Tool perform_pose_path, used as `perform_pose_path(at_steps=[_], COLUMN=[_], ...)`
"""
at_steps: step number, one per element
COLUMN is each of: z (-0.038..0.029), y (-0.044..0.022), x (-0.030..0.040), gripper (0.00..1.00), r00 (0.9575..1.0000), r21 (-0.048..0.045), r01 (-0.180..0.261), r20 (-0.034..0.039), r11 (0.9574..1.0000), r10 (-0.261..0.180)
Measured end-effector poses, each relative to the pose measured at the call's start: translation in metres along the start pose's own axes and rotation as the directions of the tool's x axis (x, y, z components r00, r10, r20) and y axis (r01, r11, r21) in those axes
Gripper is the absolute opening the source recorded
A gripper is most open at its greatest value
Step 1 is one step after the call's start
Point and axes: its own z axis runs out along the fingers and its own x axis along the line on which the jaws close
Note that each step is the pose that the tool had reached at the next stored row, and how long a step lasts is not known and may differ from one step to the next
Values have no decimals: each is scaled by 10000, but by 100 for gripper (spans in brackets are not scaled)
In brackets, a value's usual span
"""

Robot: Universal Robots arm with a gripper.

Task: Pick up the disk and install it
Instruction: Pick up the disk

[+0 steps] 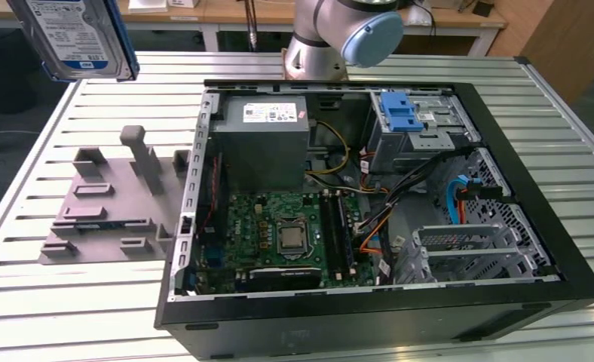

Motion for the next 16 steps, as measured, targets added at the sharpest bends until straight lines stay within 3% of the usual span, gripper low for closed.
perform_pose_path(at_steps=[16], z=[0], y=[-49], x=[0], gripper=[36], r00=[10000], r21=[0], r01=[0], r20=[0], r11=[10000], r10=[0])
